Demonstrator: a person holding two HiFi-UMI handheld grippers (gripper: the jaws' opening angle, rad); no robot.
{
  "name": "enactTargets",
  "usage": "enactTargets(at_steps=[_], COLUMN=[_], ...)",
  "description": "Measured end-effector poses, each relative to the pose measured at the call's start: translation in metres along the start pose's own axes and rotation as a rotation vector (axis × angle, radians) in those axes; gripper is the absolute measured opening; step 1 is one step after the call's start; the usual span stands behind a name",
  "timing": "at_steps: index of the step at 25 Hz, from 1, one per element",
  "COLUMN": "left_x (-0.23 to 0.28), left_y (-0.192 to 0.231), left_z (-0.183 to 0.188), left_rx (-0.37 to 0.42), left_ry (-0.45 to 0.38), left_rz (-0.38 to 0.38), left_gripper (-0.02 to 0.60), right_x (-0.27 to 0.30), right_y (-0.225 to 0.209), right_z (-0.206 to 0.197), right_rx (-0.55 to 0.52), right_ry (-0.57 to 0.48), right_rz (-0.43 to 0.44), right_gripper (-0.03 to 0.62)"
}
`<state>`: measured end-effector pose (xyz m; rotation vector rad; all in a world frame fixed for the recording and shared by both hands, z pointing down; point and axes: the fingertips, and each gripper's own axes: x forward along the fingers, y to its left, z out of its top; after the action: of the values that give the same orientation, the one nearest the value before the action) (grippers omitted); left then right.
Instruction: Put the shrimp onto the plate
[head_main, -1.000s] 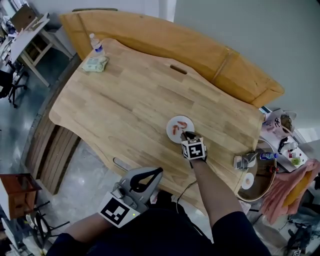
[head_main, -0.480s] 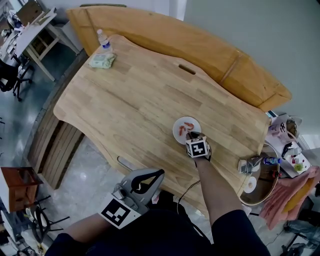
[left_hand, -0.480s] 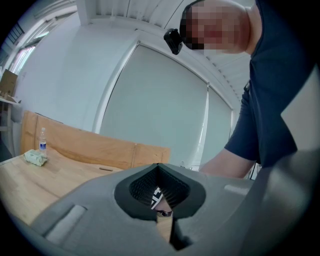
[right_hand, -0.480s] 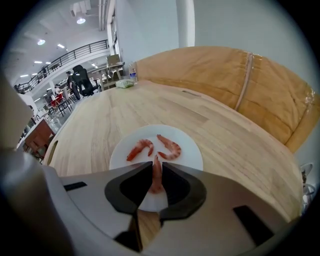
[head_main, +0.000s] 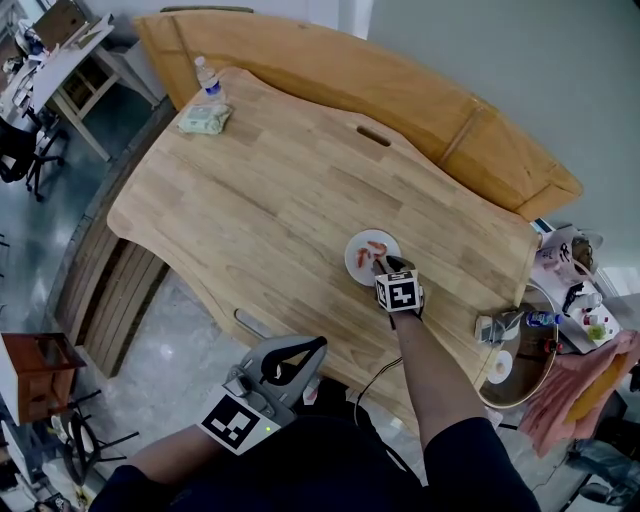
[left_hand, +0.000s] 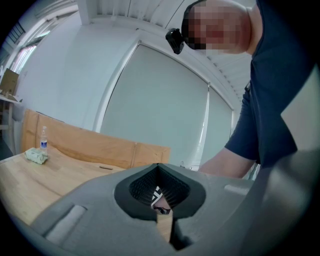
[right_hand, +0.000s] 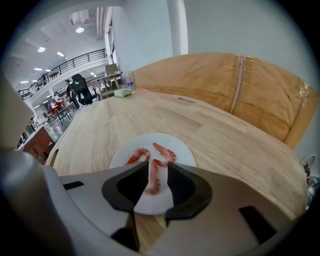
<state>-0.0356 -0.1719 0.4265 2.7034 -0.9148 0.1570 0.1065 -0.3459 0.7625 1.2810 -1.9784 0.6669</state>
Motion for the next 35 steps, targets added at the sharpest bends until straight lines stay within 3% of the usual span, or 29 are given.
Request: enactTargets(at_steps=[10,16,35], left_x=[-0.006,-0.010,-0.007], left_y=[-0.008,-0.017,-0.074], left_z=[0.007,0.012,0.020], left_rx=[0.011,0.038,0.047], left_ry=[-0.031,-0.051,-0.071], left_rz=[-0.022,-0.053,-0.224], left_gripper=[0.004,0.004,0.004], right_x=[-0.065,-0.133,-0.356], right_y=[0.026,0.059,0.157], right_z=[0.013,0.019,0.058], right_rx=[0.016,0.042,0.031], right_ry=[-0.129,-0.254,-0.613], right_rz=[0.036,0.066,0.152], right_gripper=[0.117,0.115,0.014])
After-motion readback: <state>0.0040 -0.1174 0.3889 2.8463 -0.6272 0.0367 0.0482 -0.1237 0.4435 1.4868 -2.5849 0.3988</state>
